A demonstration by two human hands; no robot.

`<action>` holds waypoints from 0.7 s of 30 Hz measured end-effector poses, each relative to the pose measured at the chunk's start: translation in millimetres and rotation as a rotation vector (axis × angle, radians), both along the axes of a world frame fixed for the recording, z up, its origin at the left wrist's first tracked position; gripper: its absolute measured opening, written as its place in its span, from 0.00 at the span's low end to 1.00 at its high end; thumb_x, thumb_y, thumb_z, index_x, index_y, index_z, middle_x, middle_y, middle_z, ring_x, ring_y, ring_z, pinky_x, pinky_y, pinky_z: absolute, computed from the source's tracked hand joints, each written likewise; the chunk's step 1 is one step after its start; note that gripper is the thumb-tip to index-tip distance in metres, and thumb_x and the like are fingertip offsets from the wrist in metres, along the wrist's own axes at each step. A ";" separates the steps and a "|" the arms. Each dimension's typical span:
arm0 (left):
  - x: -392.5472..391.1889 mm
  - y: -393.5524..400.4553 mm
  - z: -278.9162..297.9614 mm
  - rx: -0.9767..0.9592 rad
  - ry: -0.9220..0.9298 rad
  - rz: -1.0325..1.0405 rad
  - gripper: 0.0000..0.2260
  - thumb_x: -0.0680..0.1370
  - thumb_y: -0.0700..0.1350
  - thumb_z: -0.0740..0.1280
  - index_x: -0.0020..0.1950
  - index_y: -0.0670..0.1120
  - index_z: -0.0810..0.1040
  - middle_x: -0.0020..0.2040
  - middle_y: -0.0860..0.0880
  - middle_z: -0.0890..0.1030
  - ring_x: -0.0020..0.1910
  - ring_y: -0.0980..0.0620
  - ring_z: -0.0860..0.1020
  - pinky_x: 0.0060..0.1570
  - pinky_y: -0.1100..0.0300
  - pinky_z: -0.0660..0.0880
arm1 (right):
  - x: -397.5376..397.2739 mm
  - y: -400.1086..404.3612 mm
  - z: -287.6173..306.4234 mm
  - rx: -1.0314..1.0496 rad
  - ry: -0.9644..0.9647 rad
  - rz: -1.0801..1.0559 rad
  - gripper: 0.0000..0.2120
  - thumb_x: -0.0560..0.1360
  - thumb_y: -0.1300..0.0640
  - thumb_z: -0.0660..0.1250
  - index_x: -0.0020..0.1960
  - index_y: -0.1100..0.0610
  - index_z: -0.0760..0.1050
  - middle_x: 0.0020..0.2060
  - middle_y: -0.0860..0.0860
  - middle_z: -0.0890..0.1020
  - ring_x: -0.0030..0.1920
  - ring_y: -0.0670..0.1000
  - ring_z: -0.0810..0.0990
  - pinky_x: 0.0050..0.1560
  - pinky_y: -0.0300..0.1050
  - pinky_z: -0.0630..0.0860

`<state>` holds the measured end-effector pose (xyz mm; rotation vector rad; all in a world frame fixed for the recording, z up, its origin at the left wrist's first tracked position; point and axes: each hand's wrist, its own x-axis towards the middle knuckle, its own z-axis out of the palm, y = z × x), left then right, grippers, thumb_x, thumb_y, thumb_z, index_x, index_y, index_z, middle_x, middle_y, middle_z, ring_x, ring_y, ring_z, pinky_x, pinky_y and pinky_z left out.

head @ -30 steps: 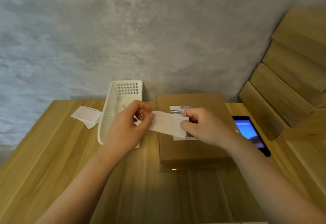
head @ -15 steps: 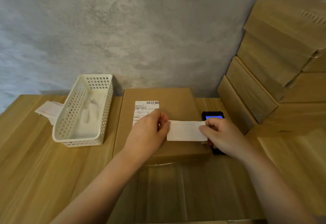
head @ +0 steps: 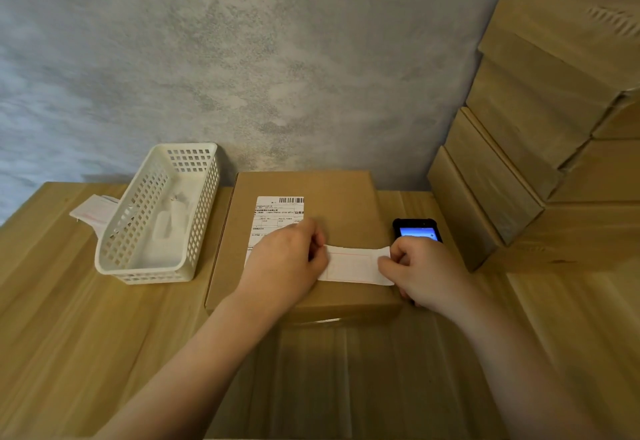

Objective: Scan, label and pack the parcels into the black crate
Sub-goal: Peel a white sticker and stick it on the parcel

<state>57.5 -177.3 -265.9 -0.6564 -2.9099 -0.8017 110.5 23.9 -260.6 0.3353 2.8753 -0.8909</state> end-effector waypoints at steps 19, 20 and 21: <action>0.6 -14.1 -13.4 0.055 0.202 -0.373 0.09 0.79 0.48 0.66 0.58 0.54 0.82 0.58 0.60 0.79 0.57 0.55 0.74 0.56 0.56 0.74 | 16.8 0.2 -42.2 -0.258 0.500 0.129 0.12 0.76 0.45 0.67 0.57 0.45 0.81 0.63 0.38 0.76 0.67 0.42 0.71 0.65 0.36 0.68; 0.3 -14.1 -13.9 0.038 0.226 -0.447 0.10 0.79 0.48 0.65 0.58 0.53 0.82 0.59 0.59 0.80 0.60 0.55 0.74 0.59 0.55 0.72 | 16.8 0.5 -42.7 -0.222 0.495 0.206 0.15 0.77 0.44 0.64 0.61 0.44 0.80 0.64 0.36 0.75 0.69 0.41 0.69 0.67 0.39 0.66; 0.6 -14.4 -14.6 0.012 0.245 -0.506 0.10 0.80 0.48 0.65 0.59 0.52 0.82 0.61 0.58 0.80 0.61 0.56 0.75 0.60 0.54 0.72 | 17.1 2.1 -43.9 -0.174 0.490 0.286 0.16 0.78 0.45 0.61 0.64 0.43 0.77 0.65 0.35 0.75 0.71 0.41 0.67 0.69 0.41 0.64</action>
